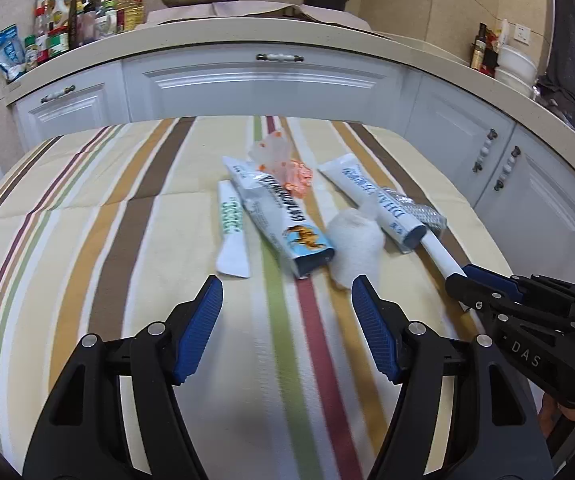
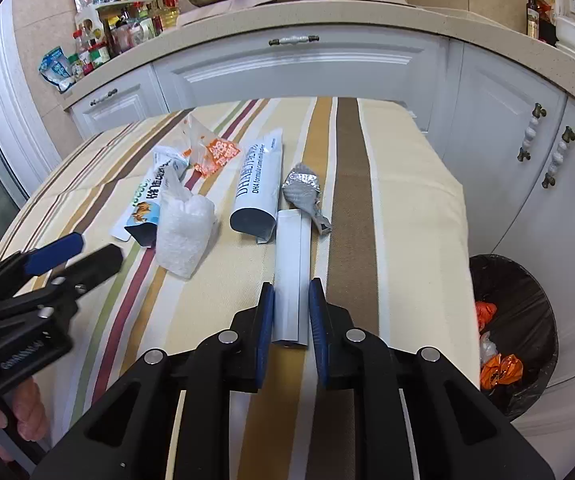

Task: Collect trash
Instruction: 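Grasp the white tube cap piece with the right tool while the left tool grasps the white tissue, then carry the tissue and white piece over the bin and open both tools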

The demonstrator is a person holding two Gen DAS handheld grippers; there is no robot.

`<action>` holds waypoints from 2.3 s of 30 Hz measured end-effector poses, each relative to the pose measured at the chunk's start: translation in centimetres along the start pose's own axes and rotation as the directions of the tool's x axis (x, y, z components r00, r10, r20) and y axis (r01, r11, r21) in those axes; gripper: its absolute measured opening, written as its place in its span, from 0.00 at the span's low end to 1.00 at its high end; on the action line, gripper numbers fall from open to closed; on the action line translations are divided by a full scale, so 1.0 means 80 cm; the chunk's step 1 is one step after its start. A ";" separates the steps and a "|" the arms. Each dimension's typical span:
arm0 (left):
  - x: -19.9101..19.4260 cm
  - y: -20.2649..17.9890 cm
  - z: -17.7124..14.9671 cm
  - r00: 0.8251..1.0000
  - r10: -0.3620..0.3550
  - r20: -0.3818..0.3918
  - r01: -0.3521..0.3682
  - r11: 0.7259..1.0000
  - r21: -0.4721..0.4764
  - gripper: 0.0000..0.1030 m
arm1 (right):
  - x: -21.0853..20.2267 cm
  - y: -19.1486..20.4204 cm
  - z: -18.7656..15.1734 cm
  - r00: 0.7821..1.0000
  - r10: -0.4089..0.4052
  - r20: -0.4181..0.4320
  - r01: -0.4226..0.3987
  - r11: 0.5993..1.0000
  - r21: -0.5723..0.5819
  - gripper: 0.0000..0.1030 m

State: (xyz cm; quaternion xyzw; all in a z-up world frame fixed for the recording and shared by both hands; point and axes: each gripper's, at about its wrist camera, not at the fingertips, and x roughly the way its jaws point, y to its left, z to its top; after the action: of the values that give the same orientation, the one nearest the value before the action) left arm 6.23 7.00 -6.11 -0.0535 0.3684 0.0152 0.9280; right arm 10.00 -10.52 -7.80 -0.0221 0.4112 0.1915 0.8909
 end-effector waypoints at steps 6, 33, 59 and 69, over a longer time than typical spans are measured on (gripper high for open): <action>0.013 -0.029 0.005 1.000 -0.026 -0.015 0.026 0.999 0.030 0.64 | -0.018 -0.013 -0.006 0.999 -0.003 0.036 0.002 1.000 0.016 0.18; 0.035 -0.049 0.007 0.995 -0.049 -0.082 0.051 0.998 0.020 0.05 | -0.032 -0.059 -0.015 0.996 0.014 0.089 -0.021 0.997 0.078 0.18; -0.011 -0.198 0.023 0.967 -0.252 0.029 0.242 0.950 0.200 0.05 | -0.116 -0.149 -0.043 0.946 -0.264 0.189 0.228 0.954 0.193 0.18; 0.026 -0.305 0.025 0.944 -0.331 -0.020 0.323 0.905 0.279 0.05 | -0.130 -0.218 -0.063 0.911 -0.372 0.180 0.315 0.906 0.282 0.18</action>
State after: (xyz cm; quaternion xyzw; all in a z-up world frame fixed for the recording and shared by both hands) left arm 10.75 -17.02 -3.95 0.0167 0.3396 -0.1915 0.9207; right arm 6.52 -31.00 -5.45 0.0386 0.3158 -0.0206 0.9478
